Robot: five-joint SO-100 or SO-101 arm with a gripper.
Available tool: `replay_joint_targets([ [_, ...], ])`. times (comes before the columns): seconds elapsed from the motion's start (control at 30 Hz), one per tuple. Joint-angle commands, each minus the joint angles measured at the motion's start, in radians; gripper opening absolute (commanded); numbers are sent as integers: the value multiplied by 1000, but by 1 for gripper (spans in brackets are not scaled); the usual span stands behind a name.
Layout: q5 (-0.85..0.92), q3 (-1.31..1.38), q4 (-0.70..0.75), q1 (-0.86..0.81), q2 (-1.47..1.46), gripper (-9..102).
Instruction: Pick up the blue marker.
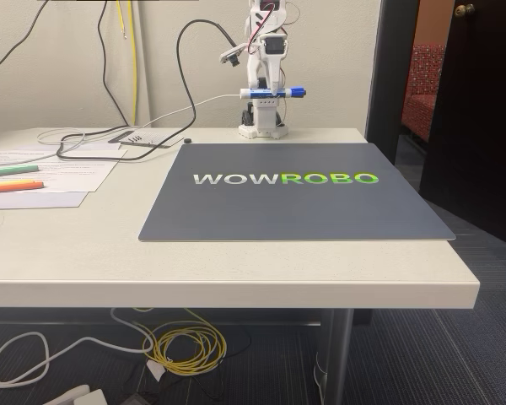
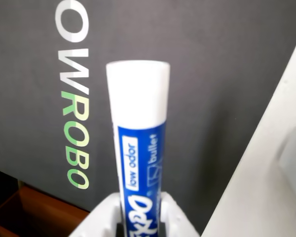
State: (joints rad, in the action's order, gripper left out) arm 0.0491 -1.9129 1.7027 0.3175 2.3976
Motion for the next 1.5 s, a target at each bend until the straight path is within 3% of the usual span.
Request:
replay_joint_targets([
  [0.0, 3, 35, -5, 8, 14, 0],
  [1.47, -14, -15, -66, 6, 21, 0],
])
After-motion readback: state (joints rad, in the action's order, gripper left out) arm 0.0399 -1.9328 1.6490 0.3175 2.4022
